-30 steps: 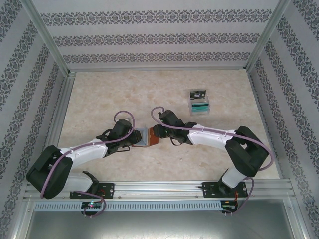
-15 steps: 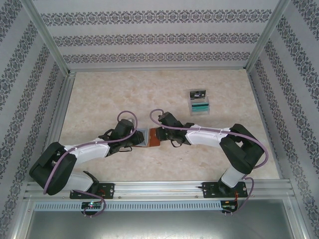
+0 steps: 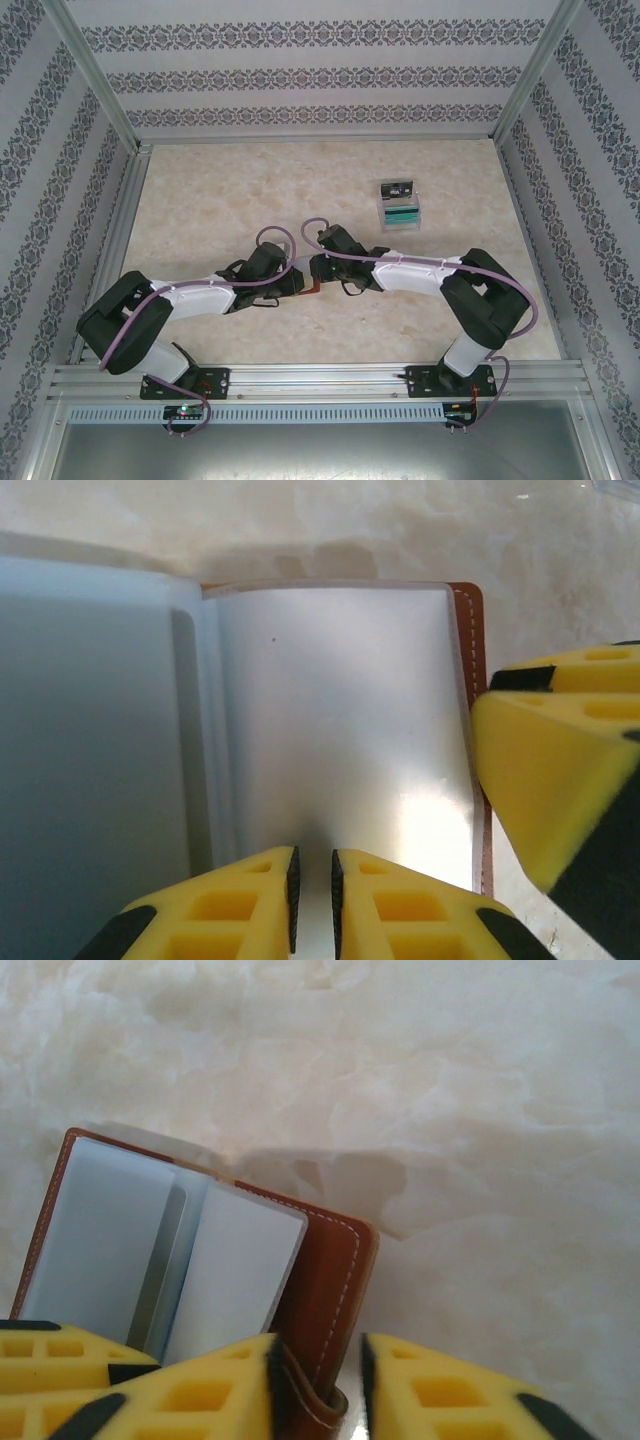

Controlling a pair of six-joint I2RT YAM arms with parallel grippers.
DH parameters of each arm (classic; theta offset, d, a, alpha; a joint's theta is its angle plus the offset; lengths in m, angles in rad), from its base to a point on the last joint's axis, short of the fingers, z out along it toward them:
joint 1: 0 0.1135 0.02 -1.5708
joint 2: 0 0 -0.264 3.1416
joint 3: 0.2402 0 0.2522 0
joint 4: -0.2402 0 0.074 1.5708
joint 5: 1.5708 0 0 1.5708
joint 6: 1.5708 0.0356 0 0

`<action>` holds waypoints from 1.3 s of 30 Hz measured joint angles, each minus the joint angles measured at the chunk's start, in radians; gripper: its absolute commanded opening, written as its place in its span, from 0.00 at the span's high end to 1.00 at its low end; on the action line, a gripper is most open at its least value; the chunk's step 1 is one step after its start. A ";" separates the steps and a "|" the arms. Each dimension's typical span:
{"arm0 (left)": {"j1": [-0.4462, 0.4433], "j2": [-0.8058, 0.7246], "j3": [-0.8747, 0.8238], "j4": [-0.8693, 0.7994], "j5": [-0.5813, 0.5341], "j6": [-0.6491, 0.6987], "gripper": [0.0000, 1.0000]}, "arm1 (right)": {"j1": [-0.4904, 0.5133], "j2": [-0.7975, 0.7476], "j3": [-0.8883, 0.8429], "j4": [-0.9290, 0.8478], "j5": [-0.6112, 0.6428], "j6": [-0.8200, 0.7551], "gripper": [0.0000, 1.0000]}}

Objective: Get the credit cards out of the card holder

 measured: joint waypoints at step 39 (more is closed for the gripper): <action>0.061 -0.201 -0.007 -0.204 -0.166 0.048 0.63 | -0.014 0.084 0.038 0.012 -0.050 0.018 0.77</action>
